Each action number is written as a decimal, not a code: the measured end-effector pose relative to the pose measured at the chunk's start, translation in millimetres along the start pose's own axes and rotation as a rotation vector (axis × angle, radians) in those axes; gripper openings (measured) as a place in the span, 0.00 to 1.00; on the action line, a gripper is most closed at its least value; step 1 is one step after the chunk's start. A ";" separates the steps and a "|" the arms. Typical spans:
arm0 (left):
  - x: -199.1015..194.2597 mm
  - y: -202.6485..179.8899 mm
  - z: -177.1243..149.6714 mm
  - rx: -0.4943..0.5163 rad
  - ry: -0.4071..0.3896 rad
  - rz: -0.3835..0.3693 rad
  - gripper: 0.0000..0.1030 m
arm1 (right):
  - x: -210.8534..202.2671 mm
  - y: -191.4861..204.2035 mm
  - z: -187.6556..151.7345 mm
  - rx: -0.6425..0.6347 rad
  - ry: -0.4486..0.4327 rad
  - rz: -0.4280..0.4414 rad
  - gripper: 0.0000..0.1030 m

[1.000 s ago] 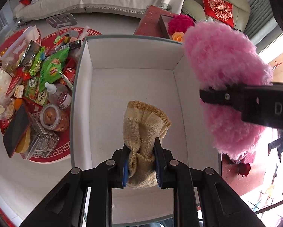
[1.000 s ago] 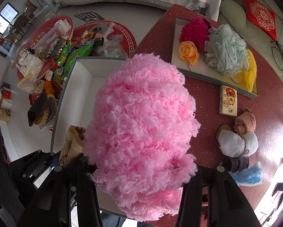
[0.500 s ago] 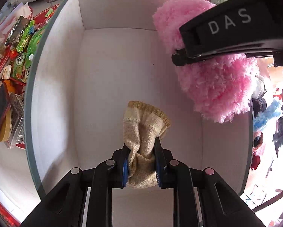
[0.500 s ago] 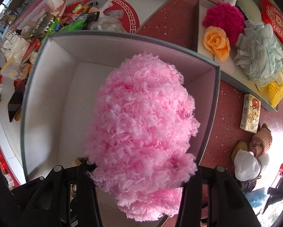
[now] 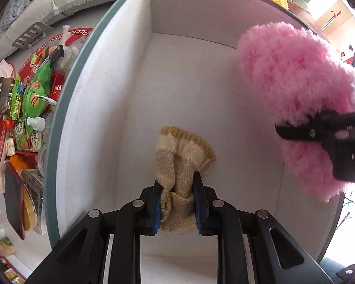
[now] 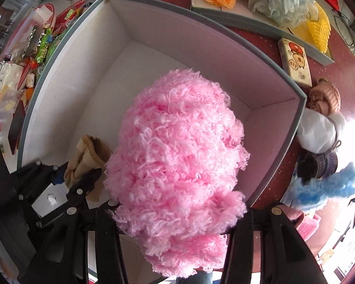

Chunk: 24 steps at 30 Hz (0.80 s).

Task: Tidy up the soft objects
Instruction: 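Open both grippers to drop the sock and yarn ball into the box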

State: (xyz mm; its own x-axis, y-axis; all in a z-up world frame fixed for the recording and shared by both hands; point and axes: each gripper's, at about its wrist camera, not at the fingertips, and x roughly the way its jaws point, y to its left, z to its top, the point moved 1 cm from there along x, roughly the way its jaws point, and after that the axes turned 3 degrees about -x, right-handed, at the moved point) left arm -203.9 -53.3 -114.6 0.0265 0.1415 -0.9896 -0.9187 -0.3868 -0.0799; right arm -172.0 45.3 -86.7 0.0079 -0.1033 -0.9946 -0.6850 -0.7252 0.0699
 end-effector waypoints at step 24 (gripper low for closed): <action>-40.0 1.2 -9.8 -0.181 -0.064 -0.041 1.00 | -51.3 -22.5 -17.9 -0.014 -0.144 0.055 1.00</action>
State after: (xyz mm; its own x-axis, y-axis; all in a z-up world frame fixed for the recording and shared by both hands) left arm -202.2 -68.3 -76.3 0.0320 0.2159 -0.9759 -0.8312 -0.5364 -0.1459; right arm -143.9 54.7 -36.0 -0.1346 -0.0456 -0.9899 -0.6711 -0.7308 0.1249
